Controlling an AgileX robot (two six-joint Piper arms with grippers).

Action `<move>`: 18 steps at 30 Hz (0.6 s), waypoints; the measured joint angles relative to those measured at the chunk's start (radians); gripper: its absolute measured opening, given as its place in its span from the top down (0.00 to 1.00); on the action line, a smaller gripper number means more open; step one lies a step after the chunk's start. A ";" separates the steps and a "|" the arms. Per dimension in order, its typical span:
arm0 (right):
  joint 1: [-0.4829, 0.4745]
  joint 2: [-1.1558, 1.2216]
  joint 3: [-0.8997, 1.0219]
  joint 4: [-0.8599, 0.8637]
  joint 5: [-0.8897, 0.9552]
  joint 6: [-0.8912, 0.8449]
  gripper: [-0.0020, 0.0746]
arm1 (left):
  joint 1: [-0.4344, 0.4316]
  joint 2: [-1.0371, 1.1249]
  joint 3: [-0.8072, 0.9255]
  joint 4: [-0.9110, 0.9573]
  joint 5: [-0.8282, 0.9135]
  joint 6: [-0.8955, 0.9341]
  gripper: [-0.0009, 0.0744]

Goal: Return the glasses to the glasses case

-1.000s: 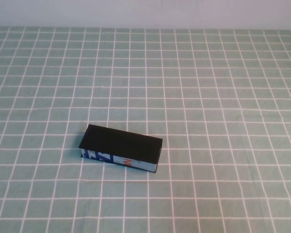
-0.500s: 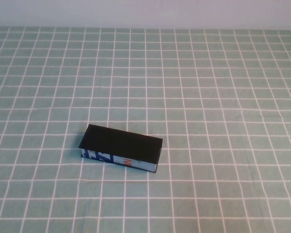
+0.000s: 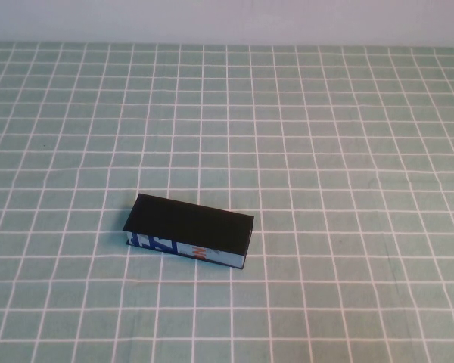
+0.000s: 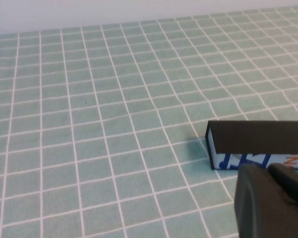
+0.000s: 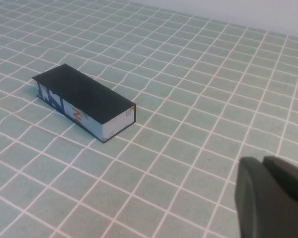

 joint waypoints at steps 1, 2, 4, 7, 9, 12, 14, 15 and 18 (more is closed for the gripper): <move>0.000 0.000 0.000 0.000 0.002 0.000 0.99 | 0.000 0.000 0.007 0.000 0.002 0.000 0.99; 0.000 0.000 0.000 0.000 0.002 0.000 0.99 | 0.000 0.000 0.015 0.002 -0.003 0.000 0.99; 0.000 0.000 0.000 0.000 0.002 0.000 0.99 | 0.000 0.000 0.031 0.019 -0.024 0.000 0.99; 0.000 0.000 0.000 0.000 0.004 0.000 0.99 | 0.000 -0.001 0.066 0.075 -0.084 0.000 0.99; 0.000 0.000 0.000 0.000 0.006 0.000 0.99 | 0.000 -0.001 0.097 0.104 -0.133 0.000 0.99; 0.000 0.000 0.000 0.000 0.006 0.000 0.99 | 0.022 -0.003 0.155 0.123 -0.227 -0.024 0.99; 0.000 0.000 0.000 0.000 0.006 0.000 0.99 | 0.050 -0.023 0.198 0.127 -0.278 -0.051 0.99; 0.000 0.000 0.000 0.000 0.006 0.000 0.99 | 0.068 -0.044 0.224 0.128 -0.304 -0.062 0.99; 0.000 0.000 0.000 0.000 0.007 0.000 0.99 | 0.124 -0.118 0.294 0.128 -0.360 -0.076 0.99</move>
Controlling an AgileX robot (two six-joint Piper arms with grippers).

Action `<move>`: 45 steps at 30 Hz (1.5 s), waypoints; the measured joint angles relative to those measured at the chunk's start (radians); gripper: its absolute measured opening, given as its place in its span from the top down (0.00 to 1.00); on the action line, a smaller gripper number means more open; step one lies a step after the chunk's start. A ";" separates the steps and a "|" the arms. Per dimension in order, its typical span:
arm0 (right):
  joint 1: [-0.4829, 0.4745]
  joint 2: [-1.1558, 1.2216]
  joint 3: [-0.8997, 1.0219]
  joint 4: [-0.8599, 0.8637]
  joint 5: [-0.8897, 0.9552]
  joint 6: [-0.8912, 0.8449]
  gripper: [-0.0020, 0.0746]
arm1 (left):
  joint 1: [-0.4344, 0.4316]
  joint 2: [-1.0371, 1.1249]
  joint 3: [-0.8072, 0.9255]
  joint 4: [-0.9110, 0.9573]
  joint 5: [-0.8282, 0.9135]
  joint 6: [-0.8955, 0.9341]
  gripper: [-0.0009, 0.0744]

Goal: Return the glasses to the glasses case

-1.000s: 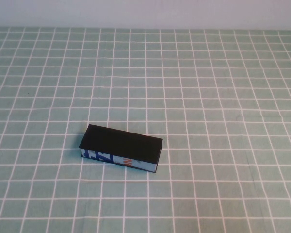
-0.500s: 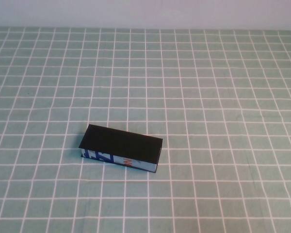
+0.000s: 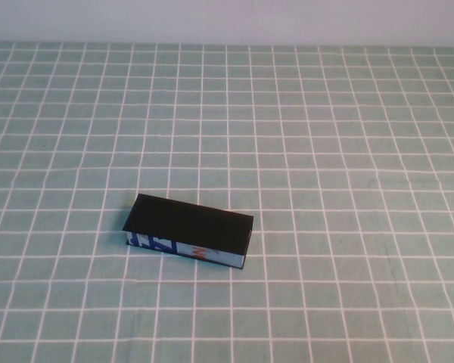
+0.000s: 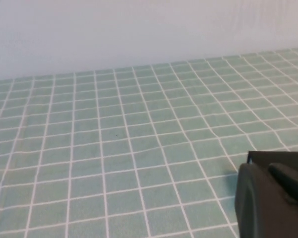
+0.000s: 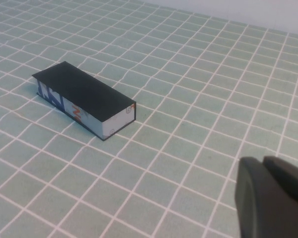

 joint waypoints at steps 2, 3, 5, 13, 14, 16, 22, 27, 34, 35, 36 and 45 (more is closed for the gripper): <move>0.000 0.000 0.000 0.000 0.000 0.000 0.99 | 0.038 -0.047 0.046 -0.023 -0.018 -0.003 0.99; 0.000 0.000 0.000 0.000 0.000 0.000 0.99 | 0.058 -0.066 0.068 -0.039 -0.023 -0.005 0.99; 0.000 0.000 0.000 0.000 0.002 0.000 0.99 | 0.091 -0.096 0.108 -0.061 -0.036 -0.005 0.99; 0.000 0.000 0.000 0.000 0.002 0.000 0.99 | 0.169 -0.156 0.232 -0.153 -0.014 -0.009 0.99; 0.000 0.000 0.000 0.000 0.002 0.000 0.99 | 0.174 -0.156 0.234 -0.160 -0.006 -0.009 0.99; 0.000 0.000 0.000 0.000 0.002 0.000 0.99 | 0.181 -0.156 0.234 -0.162 -0.001 -0.009 0.99; 0.000 0.000 0.000 0.000 0.002 0.000 0.99 | 0.182 -0.157 0.234 -0.170 0.026 -0.009 0.99; 0.000 0.000 0.000 0.000 0.002 0.000 0.99 | 0.182 -0.157 0.234 -0.176 0.028 -0.009 0.99; 0.000 0.000 0.000 0.000 0.002 0.000 0.99 | 0.182 -0.157 0.234 -0.139 0.028 -0.009 0.99; 0.000 0.000 0.000 0.000 0.002 0.000 0.99 | 0.182 -0.157 0.234 -0.135 0.030 -0.009 0.99; 0.000 0.000 0.000 0.000 0.002 0.000 0.99 | 0.182 -0.157 0.234 -0.133 0.030 -0.009 0.99; 0.000 0.000 0.000 0.000 0.002 0.000 0.99 | 0.182 -0.157 0.234 -0.129 0.032 -0.009 0.99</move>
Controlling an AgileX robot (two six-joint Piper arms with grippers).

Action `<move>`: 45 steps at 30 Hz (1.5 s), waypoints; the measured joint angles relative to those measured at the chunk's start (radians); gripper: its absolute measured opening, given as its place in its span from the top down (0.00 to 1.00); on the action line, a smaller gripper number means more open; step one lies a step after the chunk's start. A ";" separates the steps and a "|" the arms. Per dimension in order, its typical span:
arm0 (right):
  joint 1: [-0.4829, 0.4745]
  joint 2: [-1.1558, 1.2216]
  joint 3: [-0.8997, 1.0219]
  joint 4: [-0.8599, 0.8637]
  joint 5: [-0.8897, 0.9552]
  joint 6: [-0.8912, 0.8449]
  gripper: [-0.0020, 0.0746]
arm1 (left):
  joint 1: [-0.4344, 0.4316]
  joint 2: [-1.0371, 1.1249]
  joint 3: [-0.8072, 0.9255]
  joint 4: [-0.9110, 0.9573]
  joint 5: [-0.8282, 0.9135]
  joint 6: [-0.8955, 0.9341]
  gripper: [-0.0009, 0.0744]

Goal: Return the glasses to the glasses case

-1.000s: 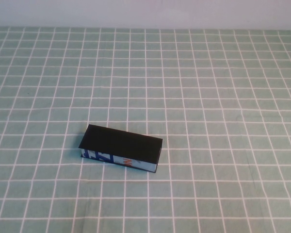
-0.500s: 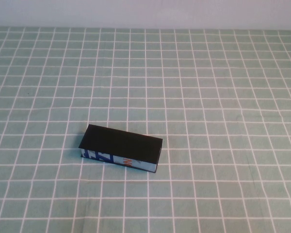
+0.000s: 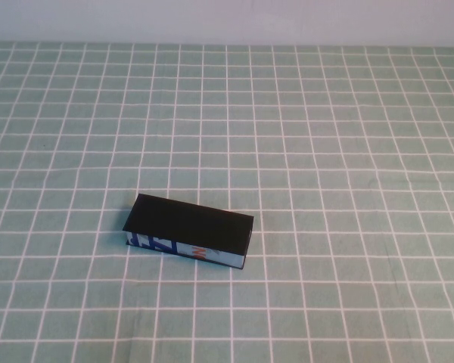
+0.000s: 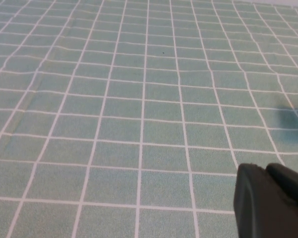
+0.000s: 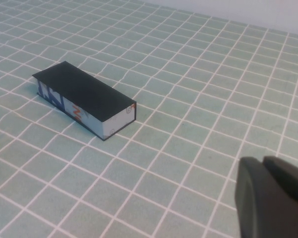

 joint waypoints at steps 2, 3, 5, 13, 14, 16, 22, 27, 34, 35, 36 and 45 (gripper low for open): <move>0.000 0.000 0.000 0.000 0.000 0.000 0.99 | 0.000 0.000 0.000 0.000 0.000 0.000 0.99; 0.000 0.000 0.000 0.000 0.000 0.000 0.99 | 0.000 0.000 0.000 0.000 0.000 0.000 0.99; 0.000 0.000 0.000 0.000 0.000 0.000 0.99 | 0.000 0.000 0.000 0.000 0.000 0.000 0.99; -0.123 -0.036 0.000 -0.012 0.000 0.000 0.99 | 0.000 0.000 0.000 0.002 0.000 0.000 0.99; -0.151 -0.042 0.000 -0.014 0.000 0.000 0.99 | 0.000 0.000 0.000 0.002 0.000 0.000 0.99; -0.218 -0.062 0.005 -0.021 -0.007 0.000 0.99 | 0.000 -0.002 0.000 0.002 0.000 0.000 0.99; -0.325 -0.140 0.107 -0.027 -0.060 0.000 0.99 | 0.000 -0.002 0.000 0.002 0.000 0.000 0.99; -0.336 -0.142 0.255 0.027 -0.110 0.000 0.99 | 0.000 -0.002 0.000 0.002 0.000 0.000 0.99; -0.336 -0.146 0.313 0.053 -0.130 0.000 0.99 | 0.000 -0.002 0.000 0.004 0.002 0.000 0.99; -0.336 -0.146 0.314 0.053 -0.132 0.000 0.99 | 0.000 -0.002 0.000 0.004 0.002 0.000 0.99; -0.336 -0.146 0.314 0.053 -0.135 0.000 0.99 | 0.000 -0.002 0.000 0.004 0.002 0.000 0.99; -0.336 -0.147 0.314 0.053 -0.137 0.000 0.99 | 0.000 -0.002 0.000 0.004 0.002 0.000 0.99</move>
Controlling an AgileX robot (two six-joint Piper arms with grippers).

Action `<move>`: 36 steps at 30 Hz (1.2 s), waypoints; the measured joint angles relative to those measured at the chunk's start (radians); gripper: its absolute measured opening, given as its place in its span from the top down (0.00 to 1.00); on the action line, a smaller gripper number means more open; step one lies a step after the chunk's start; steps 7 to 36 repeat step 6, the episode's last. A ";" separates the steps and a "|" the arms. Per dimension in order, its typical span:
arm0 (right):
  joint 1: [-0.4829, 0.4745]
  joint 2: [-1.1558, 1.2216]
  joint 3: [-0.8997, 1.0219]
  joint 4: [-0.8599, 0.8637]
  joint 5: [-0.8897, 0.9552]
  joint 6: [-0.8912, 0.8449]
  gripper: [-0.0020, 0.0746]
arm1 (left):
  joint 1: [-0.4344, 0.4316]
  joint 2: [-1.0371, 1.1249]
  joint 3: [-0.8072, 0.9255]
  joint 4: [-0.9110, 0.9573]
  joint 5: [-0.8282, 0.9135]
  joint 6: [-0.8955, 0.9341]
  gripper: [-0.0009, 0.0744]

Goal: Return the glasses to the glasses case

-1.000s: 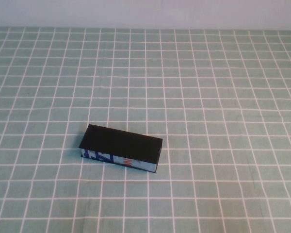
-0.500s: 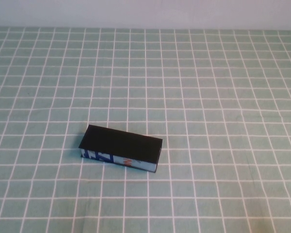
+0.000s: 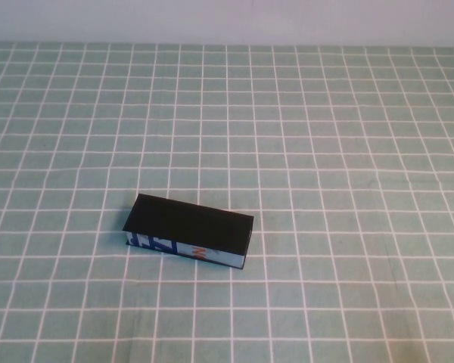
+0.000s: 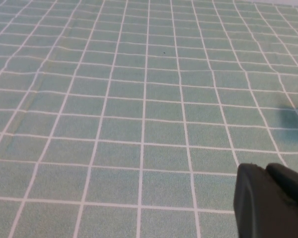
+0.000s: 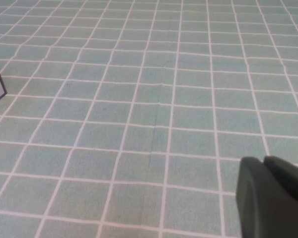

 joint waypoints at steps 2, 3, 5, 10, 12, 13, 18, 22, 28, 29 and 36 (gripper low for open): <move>0.000 0.000 0.000 0.000 0.000 0.000 0.99 | 0.000 0.000 0.000 0.000 0.000 -0.002 0.99; 0.000 0.000 0.000 0.000 0.000 0.000 0.99 | 0.000 0.000 0.000 0.000 0.000 -0.002 0.99; 0.000 0.000 0.000 0.000 0.000 0.000 0.99 | 0.000 0.000 0.000 0.000 0.000 -0.002 0.99; 0.000 0.000 0.000 0.002 0.000 0.000 0.99 | 0.000 0.000 0.000 0.000 0.000 -0.002 0.99; 0.000 0.000 0.000 0.002 0.000 0.000 0.99 | 0.000 0.000 0.000 0.000 0.000 -0.002 0.99; 0.000 0.000 0.000 0.002 0.000 0.000 0.99 | 0.000 0.000 0.000 0.000 0.000 -0.002 0.99; 0.000 0.000 0.000 0.002 0.000 0.000 0.99 | 0.000 0.000 0.000 0.000 0.000 -0.002 0.99; 0.000 0.000 0.000 0.002 0.000 0.000 0.99 | 0.000 0.000 0.000 0.000 0.000 -0.002 0.99; 0.000 0.000 0.000 0.002 0.000 0.000 0.99 | 0.000 0.000 0.000 0.000 0.000 -0.002 0.99; 0.000 0.000 0.000 0.002 0.000 0.000 0.99 | 0.000 0.000 0.000 0.000 0.000 -0.002 0.99; 0.000 0.000 0.000 0.002 0.000 0.000 0.99 | 0.000 0.000 0.000 0.000 0.000 -0.002 0.99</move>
